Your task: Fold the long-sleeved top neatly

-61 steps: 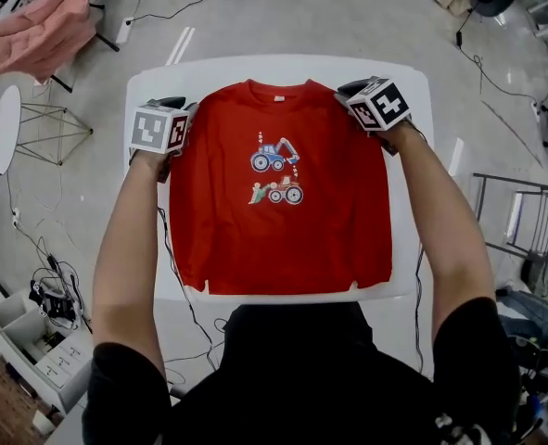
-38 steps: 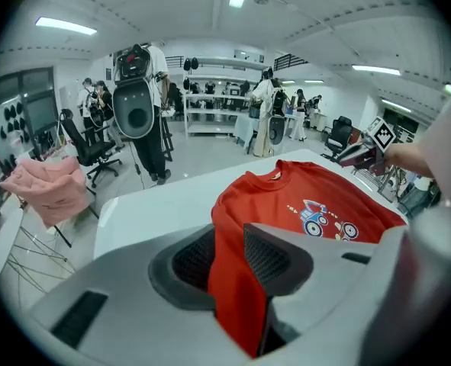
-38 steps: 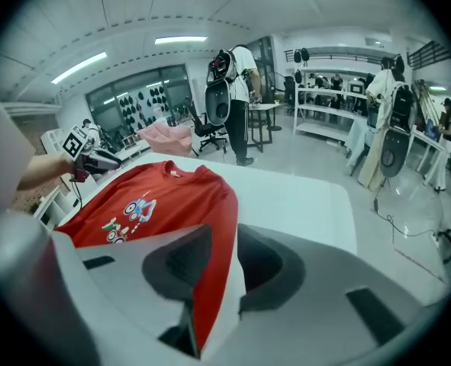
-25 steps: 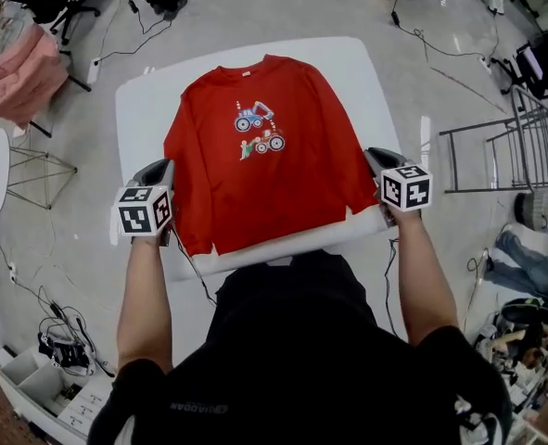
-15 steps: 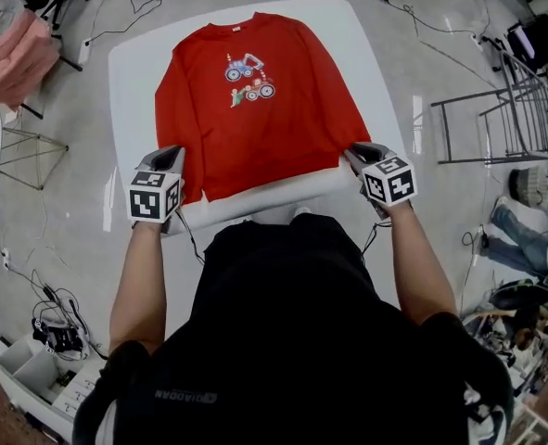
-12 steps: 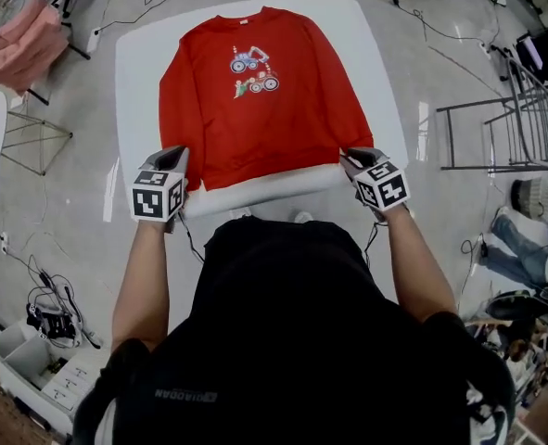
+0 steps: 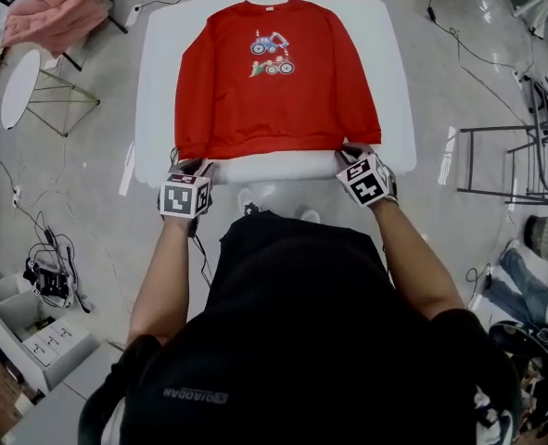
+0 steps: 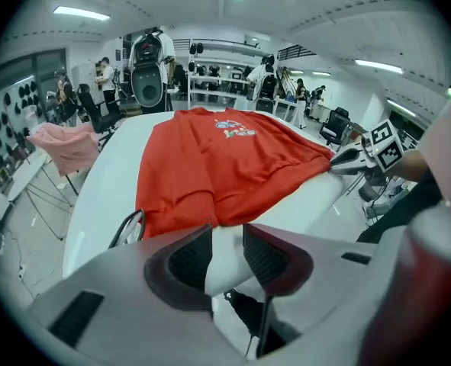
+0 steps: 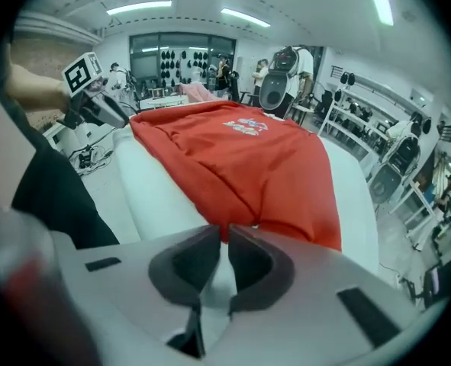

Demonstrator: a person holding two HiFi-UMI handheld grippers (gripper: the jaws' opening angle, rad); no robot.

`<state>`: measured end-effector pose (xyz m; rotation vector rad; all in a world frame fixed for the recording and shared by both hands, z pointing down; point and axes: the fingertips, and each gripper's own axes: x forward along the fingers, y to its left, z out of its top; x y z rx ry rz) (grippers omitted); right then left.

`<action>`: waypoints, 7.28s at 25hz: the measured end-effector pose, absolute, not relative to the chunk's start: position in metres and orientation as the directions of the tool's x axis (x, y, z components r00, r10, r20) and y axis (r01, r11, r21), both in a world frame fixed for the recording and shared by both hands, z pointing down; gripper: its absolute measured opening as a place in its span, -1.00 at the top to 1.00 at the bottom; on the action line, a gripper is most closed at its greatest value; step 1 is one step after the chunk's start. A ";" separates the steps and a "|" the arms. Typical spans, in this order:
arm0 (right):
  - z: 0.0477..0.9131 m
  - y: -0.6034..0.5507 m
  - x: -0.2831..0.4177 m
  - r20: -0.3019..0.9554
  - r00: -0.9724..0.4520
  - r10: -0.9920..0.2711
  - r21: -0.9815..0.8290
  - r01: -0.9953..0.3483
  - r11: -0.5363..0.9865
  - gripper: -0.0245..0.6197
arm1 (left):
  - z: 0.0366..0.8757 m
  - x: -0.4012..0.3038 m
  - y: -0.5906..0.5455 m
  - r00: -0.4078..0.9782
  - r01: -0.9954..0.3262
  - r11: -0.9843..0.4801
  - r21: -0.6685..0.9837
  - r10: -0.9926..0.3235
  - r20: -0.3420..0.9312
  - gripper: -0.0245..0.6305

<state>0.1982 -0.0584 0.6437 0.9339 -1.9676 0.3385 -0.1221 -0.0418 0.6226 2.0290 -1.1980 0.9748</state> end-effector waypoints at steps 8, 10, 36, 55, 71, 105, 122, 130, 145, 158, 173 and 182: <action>0.638 -0.043 0.224 0.818 -0.327 -0.473 0.068 -0.763 0.643 0.84 | 0.636 -0.119 -0.043 0.293 -0.911 -0.400 0.099 -0.460 0.838 0.56; 0.643 -0.043 0.221 0.820 -0.336 -0.464 0.050 -0.765 0.642 0.81 | 0.633 -0.120 -0.039 0.304 -0.906 -0.411 0.103 -0.460 0.834 0.56; 0.627 -0.093 0.356 0.740 -0.267 -0.617 -0.344 -0.939 -0.006 0.85 | 0.567 -0.094 -0.068 0.389 -0.877 -0.467 0.116 -0.548 0.741 0.56; 0.429 -0.271 0.518 0.613 -0.019 -0.790 -0.018 -1.000 0.010 0.87 | 0.548 -0.114 -0.105 0.388 -0.882 -0.462 0.098 -0.591 0.707 0.56; 0.357 -0.351 0.490 0.706 -0.022 -0.708 0.142 -0.975 0.171 0.87 | 0.542 -0.135 -0.113 0.375 -0.899 -0.423 0.110 -0.615 0.694 0.56; 0.391 -0.366 0.054 0.779 -0.526 -0.342 -0.164 -0.698 0.697 0.87 | 0.537 -0.213 -0.132 0.387 -0.903 -0.409 0.129 -0.645 0.659 0.56; 0.538 -0.403 -0.073 0.865 -0.444 -0.231 -0.185 -0.712 0.677 0.86 | 0.551 -0.256 -0.123 0.347 -0.920 -0.369 0.130 -0.619 0.705 0.56; 0.544 -0.424 -0.099 0.804 -0.529 -0.272 -0.302 -0.756 0.580 0.73 | 0.561 -0.262 -0.120 0.360 -0.906 -0.405 0.121 -0.590 0.722 0.56; 0.469 -0.336 -0.017 0.612 -0.644 -0.460 -0.297 -0.726 0.621 0.91 | 0.542 -0.213 -0.135 0.391 -0.889 -0.449 0.093 -0.636 0.666 0.56; 0.463 -0.178 0.121 0.584 -0.564 -0.584 -0.175 -0.790 0.588 0.91 | 0.535 -0.161 -0.113 0.383 -0.876 -0.480 0.050 -0.628 0.678 0.56; 0.539 -0.078 0.139 0.664 -0.562 -0.493 -0.281 -0.799 0.531 0.91 | 0.602 -0.135 -0.064 0.234 -0.710 -0.672 -0.209 -0.506 0.830 0.56; 0.555 -0.057 0.130 0.685 -0.573 -0.449 -0.301 -0.785 0.542 0.91 | 0.640 -0.139 -0.066 0.169 -0.684 -0.692 -0.231 -0.459 0.872 0.56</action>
